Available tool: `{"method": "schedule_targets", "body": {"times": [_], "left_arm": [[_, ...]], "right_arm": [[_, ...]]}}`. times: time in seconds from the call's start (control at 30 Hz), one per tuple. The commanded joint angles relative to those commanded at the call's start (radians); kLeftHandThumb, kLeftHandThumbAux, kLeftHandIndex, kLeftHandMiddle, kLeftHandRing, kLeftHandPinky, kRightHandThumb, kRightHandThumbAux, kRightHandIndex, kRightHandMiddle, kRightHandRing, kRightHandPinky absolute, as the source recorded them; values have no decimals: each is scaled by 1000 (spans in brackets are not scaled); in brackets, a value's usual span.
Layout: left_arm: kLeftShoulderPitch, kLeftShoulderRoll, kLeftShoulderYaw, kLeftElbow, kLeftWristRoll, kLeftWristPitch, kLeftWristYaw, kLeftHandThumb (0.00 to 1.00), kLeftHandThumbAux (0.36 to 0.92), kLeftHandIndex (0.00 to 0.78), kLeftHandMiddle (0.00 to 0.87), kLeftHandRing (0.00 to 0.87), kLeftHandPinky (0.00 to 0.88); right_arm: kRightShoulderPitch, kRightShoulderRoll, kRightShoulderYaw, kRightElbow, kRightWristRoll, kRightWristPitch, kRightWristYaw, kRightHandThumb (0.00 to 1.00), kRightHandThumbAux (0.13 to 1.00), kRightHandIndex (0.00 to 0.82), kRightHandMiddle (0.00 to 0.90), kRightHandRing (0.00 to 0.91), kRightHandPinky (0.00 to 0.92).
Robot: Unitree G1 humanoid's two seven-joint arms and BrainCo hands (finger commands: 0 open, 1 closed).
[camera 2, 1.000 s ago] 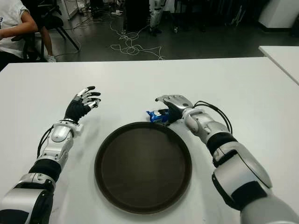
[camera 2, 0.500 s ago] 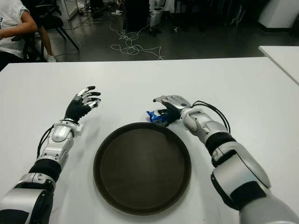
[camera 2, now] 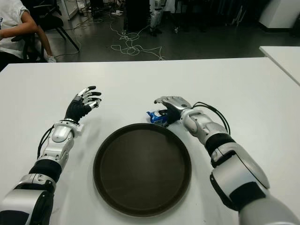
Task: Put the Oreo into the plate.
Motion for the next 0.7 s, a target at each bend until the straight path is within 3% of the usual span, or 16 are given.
{"method": "schedule_targets", "body": {"times": [0.13, 0.37, 0.7], "left_arm": [[-1, 1, -1, 0, 3, 6, 2, 359, 745, 167, 282, 301, 323], [1, 3, 0, -1, 3, 4, 0, 339, 740, 163, 274, 292, 321], [6, -2, 6, -10, -11, 6, -13, 350, 753, 174, 281, 289, 322]], "right_arm": [[-7, -1, 2, 23, 1, 16, 7, 0, 862, 280, 260, 243, 239], [-17, -1, 9, 43, -4, 38, 21, 0, 902, 414, 478, 471, 436], [-24, 0, 11, 62, -5, 80, 46, 0, 899, 434, 527, 531, 474]]}}
